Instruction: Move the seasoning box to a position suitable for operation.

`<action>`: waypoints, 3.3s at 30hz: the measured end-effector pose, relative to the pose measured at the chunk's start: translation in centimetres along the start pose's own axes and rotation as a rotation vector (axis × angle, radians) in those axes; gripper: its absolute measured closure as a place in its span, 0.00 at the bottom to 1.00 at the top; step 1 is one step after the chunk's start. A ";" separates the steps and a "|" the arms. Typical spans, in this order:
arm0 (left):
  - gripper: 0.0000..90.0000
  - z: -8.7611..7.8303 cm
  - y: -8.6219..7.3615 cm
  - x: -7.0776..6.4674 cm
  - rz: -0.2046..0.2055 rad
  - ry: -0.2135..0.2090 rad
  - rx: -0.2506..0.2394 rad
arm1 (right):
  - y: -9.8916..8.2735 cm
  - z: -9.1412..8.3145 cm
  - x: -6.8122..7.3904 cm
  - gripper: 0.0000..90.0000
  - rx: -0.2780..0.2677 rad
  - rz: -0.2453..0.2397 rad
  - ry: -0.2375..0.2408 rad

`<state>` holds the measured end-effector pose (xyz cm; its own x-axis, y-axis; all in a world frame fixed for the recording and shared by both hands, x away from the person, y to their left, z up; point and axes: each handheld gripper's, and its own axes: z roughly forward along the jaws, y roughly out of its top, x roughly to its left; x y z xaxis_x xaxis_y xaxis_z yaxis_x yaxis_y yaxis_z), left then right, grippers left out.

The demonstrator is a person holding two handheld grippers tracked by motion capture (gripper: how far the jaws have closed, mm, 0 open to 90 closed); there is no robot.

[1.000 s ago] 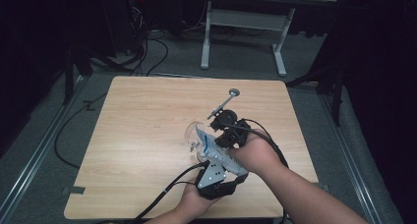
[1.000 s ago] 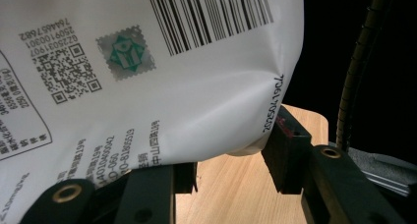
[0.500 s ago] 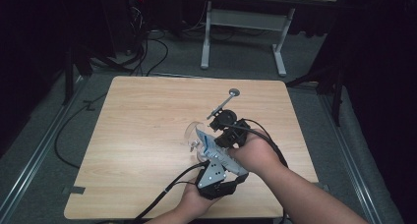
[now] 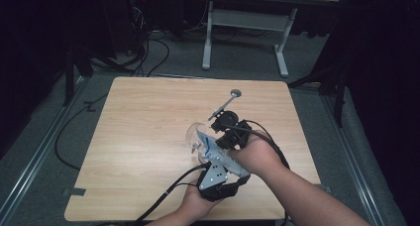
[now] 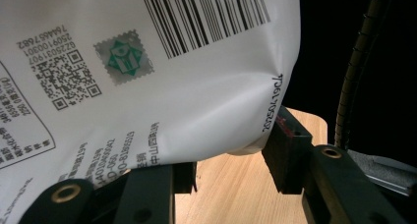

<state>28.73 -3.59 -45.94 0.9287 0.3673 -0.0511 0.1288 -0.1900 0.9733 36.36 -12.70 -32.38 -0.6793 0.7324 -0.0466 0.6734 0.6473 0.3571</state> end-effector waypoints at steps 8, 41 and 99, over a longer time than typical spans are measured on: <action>0.67 -0.1 0.0 0.0 0.001 0.003 -0.004 | 0.1 -0.1 0.0 1.00 -0.006 0.006 0.000; 0.68 -0.3 -1.7 -0.5 0.039 -0.010 0.024 | -1.1 0.0 0.1 1.00 -0.013 0.017 0.016; 0.64 -0.3 -5.6 0.5 0.057 0.029 0.098 | -2.5 0.2 -0.5 1.00 0.055 0.109 0.023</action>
<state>28.33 -2.05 -51.30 0.9253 0.3791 0.0112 0.1109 -0.2987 0.9479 35.04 -14.66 -33.44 -0.6076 0.7941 0.0114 0.7580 0.5755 0.3070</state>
